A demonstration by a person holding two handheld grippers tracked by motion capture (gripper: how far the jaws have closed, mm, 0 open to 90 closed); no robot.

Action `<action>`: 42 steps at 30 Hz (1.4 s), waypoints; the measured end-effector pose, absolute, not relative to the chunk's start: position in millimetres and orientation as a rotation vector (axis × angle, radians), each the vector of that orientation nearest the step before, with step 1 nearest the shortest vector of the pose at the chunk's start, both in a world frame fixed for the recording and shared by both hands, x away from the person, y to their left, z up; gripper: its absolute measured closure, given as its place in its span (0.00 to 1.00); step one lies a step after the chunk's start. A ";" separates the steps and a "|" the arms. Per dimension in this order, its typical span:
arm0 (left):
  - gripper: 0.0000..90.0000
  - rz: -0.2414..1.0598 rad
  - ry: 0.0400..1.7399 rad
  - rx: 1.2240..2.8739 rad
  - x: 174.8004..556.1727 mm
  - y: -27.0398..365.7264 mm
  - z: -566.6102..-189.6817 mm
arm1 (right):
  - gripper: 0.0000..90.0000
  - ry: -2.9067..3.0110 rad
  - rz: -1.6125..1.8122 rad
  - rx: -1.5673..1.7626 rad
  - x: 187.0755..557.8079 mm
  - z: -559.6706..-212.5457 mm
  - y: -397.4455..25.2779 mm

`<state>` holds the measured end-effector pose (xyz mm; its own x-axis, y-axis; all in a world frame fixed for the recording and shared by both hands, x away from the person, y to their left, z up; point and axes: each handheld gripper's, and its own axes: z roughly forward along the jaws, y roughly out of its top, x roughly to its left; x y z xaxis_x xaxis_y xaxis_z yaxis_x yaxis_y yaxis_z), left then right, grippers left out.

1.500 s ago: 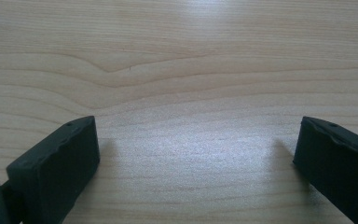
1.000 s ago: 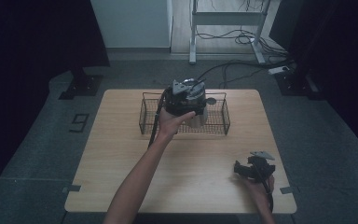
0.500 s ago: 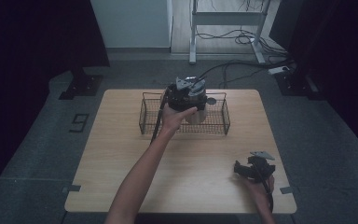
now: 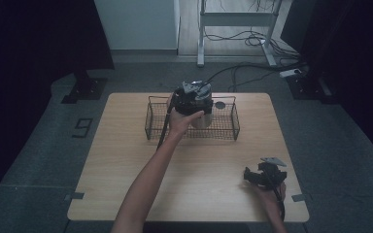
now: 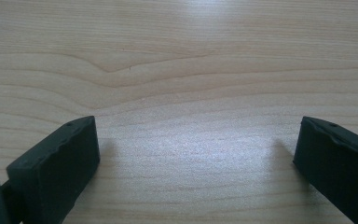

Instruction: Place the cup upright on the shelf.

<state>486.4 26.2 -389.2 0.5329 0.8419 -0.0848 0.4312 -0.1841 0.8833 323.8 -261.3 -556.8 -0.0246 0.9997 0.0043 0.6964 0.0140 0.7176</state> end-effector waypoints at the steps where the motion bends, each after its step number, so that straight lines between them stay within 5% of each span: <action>1: 0.04 0.536 1.061 1.806 487.3 26.8 -391.0 | 0.00 1.774 0.755 1.735 323.8 -556.7 -261.3; 42: 0.04 0.523 1.181 1.878 517.4 20.2 -464.3 | 0.00 1.773 0.757 1.736 323.9 -556.9 -261.1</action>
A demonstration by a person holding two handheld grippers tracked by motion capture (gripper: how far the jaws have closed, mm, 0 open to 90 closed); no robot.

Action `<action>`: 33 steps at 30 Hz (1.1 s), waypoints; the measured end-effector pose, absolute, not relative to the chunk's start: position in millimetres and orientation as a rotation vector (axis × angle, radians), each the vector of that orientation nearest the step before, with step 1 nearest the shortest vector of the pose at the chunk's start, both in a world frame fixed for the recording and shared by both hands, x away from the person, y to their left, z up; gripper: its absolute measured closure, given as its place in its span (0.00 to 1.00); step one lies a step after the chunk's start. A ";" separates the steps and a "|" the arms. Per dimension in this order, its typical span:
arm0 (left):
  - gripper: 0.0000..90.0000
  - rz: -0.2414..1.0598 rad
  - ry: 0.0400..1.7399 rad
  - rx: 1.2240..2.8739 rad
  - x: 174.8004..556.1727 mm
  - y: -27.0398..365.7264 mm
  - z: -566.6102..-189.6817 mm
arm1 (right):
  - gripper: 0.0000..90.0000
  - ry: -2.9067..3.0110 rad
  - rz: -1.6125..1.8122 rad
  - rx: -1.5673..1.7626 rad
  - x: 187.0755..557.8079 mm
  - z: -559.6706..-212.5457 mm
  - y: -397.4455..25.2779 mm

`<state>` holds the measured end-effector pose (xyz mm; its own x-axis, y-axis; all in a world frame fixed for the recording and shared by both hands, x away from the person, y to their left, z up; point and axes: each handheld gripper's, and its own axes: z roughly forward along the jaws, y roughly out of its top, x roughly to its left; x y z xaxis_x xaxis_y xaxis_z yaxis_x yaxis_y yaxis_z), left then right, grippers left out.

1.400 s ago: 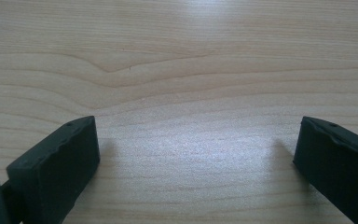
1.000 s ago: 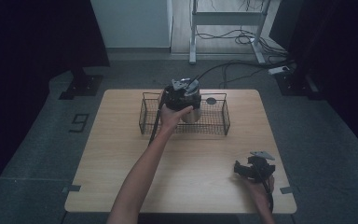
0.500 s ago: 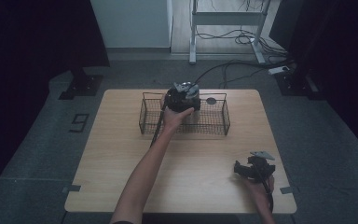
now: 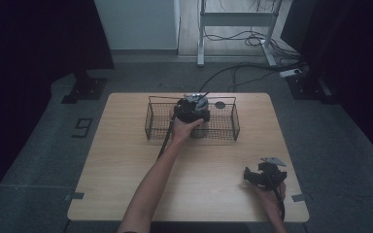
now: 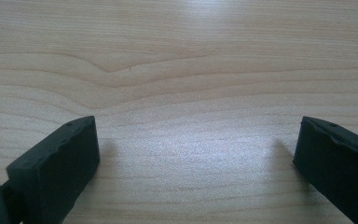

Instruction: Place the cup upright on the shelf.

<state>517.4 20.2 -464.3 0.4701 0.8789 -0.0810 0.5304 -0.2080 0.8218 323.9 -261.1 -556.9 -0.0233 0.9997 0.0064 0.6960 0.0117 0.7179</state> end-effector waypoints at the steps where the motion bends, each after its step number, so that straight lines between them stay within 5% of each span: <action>1: 0.04 0.526 1.169 1.886 515.7 19.9 -465.7 | 0.00 1.772 0.757 1.738 323.9 -556.9 -261.0; 20: 0.00 0.570 1.075 1.831 482.4 36.8 -447.5 | 0.00 1.772 0.757 1.738 323.9 -556.9 -261.0; 33: 0.02 0.531 1.005 1.821 419.7 81.3 -436.1 | 0.00 1.772 0.755 1.741 323.8 -556.6 -260.8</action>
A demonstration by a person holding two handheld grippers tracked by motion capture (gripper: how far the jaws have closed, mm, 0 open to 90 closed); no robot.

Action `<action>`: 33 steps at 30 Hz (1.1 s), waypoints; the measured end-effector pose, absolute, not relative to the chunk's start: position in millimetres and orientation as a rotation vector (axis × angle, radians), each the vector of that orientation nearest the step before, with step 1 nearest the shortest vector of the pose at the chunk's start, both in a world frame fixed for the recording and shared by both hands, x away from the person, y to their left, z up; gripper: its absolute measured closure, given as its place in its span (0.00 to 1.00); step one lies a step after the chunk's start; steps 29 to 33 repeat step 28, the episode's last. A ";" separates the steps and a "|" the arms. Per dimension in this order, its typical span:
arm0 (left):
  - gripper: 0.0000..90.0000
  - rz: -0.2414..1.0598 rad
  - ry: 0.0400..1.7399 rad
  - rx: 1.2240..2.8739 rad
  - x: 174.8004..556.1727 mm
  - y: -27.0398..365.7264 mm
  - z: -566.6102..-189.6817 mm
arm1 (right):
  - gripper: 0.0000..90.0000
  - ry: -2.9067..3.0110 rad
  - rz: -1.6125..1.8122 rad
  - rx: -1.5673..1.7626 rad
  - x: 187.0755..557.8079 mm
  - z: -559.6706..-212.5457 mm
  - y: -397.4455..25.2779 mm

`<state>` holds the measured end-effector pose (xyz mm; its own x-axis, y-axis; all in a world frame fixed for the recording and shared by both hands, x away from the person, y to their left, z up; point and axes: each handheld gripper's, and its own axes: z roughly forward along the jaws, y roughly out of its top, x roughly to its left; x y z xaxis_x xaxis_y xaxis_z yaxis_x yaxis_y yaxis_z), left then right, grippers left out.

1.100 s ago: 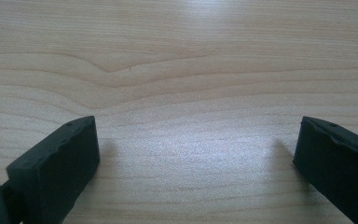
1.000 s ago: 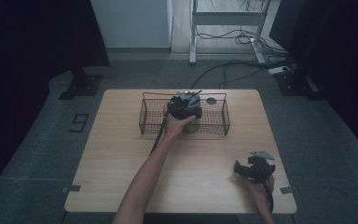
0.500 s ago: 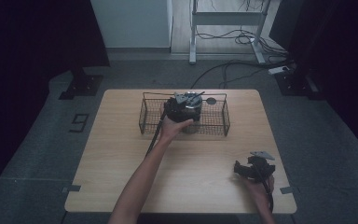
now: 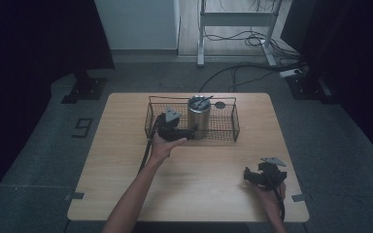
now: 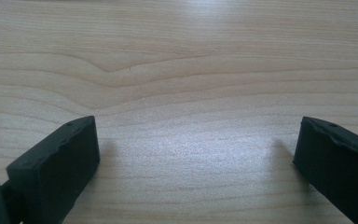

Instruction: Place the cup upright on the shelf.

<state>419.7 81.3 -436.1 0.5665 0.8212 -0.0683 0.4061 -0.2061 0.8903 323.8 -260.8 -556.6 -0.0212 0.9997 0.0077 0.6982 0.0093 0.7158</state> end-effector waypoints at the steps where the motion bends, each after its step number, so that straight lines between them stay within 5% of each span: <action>1: 0.02 0.531 1.005 1.821 419.7 81.3 -436.1 | 0.00 1.772 0.755 1.741 323.8 -556.6 -260.8; 18: 0.05 0.430 1.040 1.884 329.7 133.0 -481.9 | 0.00 1.772 0.755 1.740 323.8 -556.7 -260.9; 33: 0.04 0.432 1.043 1.916 315.5 140.8 -490.5 | 0.00 1.773 0.755 1.739 323.9 -556.7 -260.9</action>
